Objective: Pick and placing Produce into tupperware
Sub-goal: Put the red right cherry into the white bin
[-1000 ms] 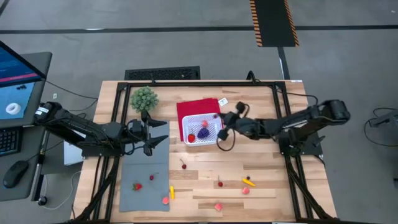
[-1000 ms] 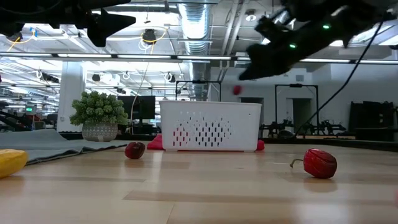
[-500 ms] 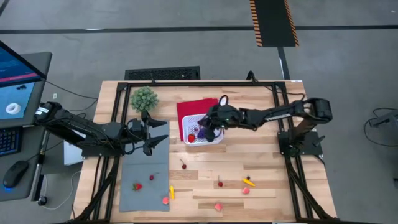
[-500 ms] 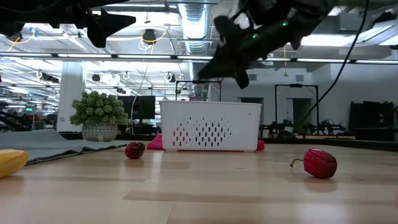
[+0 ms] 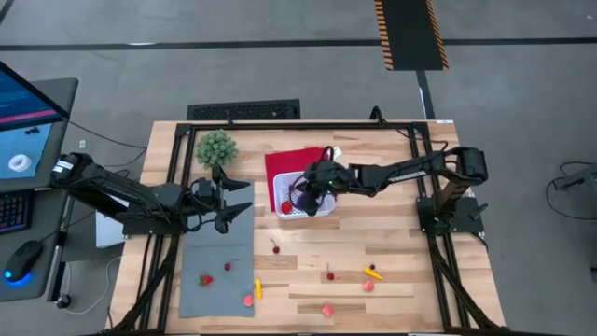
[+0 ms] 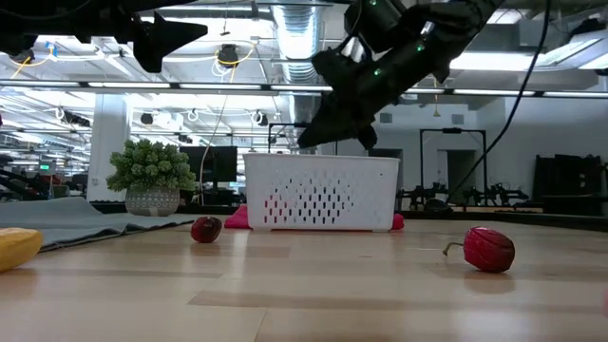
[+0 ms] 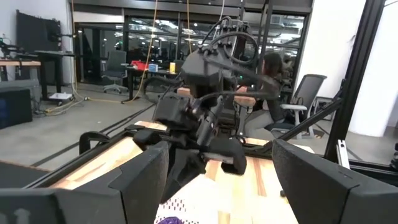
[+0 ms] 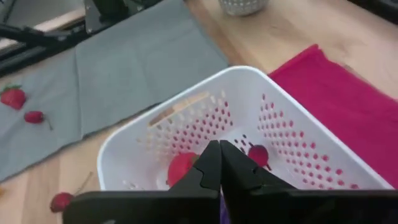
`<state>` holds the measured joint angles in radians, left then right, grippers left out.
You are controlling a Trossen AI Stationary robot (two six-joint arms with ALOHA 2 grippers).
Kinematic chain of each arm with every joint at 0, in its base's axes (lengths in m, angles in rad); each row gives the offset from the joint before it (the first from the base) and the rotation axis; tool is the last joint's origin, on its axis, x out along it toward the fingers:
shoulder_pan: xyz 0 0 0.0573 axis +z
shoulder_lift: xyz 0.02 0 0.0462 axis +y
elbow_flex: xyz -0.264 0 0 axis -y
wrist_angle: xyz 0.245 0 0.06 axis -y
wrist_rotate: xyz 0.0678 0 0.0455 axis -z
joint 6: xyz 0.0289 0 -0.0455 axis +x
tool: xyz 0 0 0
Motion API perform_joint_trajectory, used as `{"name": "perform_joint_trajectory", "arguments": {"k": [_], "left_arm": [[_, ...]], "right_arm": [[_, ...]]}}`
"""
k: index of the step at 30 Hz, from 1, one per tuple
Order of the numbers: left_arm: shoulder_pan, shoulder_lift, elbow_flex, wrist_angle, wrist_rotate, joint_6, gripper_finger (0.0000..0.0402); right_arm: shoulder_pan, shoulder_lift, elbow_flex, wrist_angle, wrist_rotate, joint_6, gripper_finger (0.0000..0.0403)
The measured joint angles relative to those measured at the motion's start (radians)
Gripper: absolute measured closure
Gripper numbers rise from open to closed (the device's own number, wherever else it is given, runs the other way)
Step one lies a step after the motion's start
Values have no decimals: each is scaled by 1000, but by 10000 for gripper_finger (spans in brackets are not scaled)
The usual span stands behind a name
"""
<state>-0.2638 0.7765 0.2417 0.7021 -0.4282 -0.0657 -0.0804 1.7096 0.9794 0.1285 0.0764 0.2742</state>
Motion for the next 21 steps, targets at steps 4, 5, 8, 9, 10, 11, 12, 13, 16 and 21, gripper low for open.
{"name": "perform_joint_trajectory", "arguments": {"k": [4,5,8,9,10,11,12,13,16,21], "left_arm": [[0,0,0,-1,0,0,125],[0,0,0,-4,0,-2,125],[0,0,0,-14,0,-8,125],[0,0,0,-16,0,-9,125],[0,0,0,-16,0,-12,125],[0,0,0,-19,3,-23,125],[0,0,0,-24,3,-32,125],[0,0,0,-29,3,-40,125],[0,0,0,-41,3,-56,125],[0,0,0,-42,3,-62,125]], "right_arm": [[20,-71,0,-67,14,-111,360],[29,-92,0,-76,30,-120,359],[52,-181,0,-123,52,-142,360],[60,-212,0,-138,52,-147,360],[70,-247,0,-163,55,-151,361],[80,-280,0,-192,56,-152,362],[92,-310,-2,-209,59,-152,363],[104,-342,-7,-219,62,-151,364],[158,-440,-52,-232,111,-144,368],[274,-593,-167,-265,210,-67,377]]}}
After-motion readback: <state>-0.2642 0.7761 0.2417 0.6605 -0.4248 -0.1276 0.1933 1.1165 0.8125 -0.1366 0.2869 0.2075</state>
